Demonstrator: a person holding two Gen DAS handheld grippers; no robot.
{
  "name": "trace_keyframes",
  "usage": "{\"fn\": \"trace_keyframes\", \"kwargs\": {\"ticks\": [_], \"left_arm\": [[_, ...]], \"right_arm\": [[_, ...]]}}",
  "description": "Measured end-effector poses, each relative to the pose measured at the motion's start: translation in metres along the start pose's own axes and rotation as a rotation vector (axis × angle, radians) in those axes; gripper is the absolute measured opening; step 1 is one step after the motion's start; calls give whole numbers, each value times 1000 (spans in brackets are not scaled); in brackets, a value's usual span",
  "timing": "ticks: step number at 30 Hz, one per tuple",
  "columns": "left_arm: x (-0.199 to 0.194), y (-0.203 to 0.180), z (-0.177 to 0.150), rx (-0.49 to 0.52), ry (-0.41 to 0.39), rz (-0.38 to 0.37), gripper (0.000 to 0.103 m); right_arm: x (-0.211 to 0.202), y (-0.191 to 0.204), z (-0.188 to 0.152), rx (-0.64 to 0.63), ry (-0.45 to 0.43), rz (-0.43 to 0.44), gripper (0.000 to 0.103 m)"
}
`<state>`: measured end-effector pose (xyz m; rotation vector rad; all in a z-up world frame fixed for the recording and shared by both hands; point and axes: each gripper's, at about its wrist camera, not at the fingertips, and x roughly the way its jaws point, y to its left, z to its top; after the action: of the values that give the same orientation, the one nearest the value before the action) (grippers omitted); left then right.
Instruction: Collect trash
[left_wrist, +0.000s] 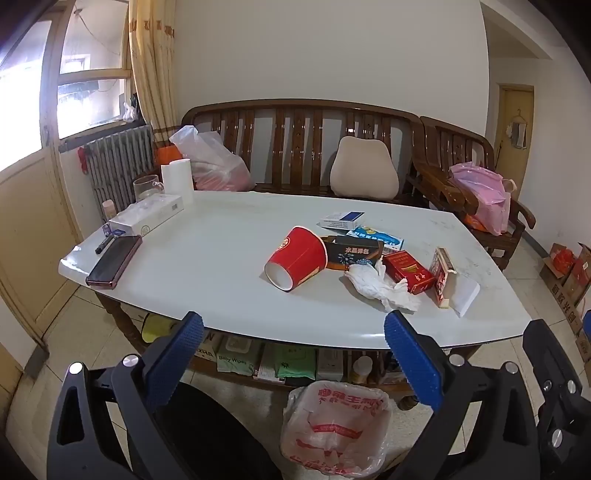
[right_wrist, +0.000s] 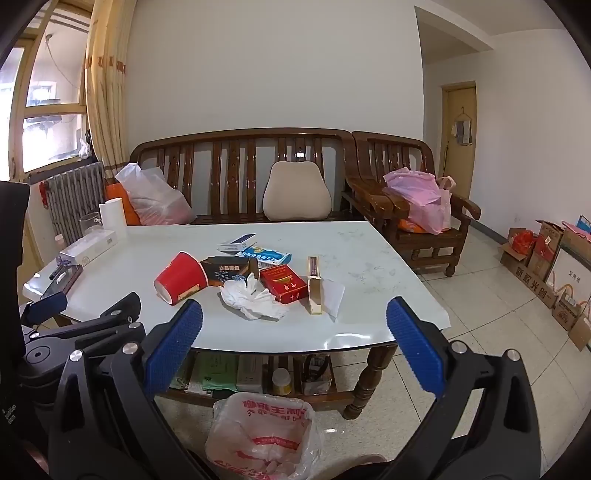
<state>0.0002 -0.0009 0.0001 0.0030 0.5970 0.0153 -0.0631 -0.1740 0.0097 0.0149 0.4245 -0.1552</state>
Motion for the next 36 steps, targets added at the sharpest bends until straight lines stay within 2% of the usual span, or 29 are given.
{"fn": "trace_keyframes", "kwargs": {"ticks": [2, 3, 6, 36], "left_arm": [[0, -1, 1, 14, 0, 9, 96], [7, -4, 2, 18, 31, 7, 96], [2, -4, 0, -1, 1, 2, 96], [3, 6, -2, 3, 17, 12, 96]], "right_arm": [[0, 0, 0, -10, -2, -8, 98], [0, 0, 0, -1, -4, 2, 98], [-1, -3, -3, 8, -4, 9, 98], [5, 5, -3, 1, 8, 10, 98]]}}
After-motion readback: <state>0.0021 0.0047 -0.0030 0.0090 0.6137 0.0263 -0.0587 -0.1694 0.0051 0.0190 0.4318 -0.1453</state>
